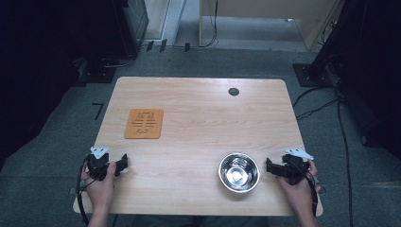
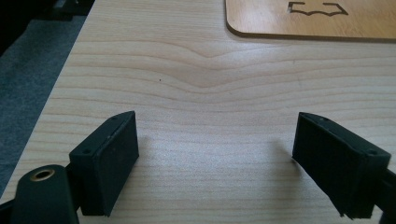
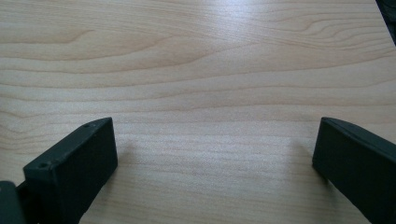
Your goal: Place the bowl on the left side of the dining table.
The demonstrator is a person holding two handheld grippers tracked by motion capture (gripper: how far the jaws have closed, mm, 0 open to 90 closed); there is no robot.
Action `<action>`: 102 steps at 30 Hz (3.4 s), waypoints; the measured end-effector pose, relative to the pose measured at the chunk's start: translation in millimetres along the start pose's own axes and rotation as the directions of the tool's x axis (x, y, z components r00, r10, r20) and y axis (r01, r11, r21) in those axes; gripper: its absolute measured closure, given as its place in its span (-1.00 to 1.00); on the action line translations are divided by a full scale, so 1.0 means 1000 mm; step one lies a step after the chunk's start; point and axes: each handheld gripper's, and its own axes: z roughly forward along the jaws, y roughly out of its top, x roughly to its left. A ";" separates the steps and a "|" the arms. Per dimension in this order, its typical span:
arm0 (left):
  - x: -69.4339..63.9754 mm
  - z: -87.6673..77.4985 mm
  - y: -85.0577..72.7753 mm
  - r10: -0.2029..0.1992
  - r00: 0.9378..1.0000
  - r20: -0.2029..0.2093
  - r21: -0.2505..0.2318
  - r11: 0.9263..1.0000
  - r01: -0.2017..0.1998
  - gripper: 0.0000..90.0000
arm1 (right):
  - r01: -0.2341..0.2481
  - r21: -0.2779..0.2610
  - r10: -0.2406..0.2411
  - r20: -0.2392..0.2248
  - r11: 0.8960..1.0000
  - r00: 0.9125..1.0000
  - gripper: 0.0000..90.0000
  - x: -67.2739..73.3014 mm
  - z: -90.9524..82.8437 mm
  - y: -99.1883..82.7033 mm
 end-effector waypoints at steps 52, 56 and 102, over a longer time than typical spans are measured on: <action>-0.110 -0.019 0.028 0.028 0.961 0.276 -0.130 0.991 0.008 -0.69 | -0.003 0.001 0.003 0.003 1.000 1.000 -1.00 0.000 0.000 0.000; -0.123 -0.017 0.028 0.046 0.955 0.293 -0.125 0.992 -0.009 -0.69 | -0.003 0.001 0.003 0.003 1.000 1.000 -1.00 0.000 0.000 0.000; -0.242 -0.016 0.021 0.158 0.864 0.478 -0.103 0.987 -0.124 -0.69 | -0.003 0.001 0.003 0.003 1.000 1.000 -1.00 0.000 0.000 0.000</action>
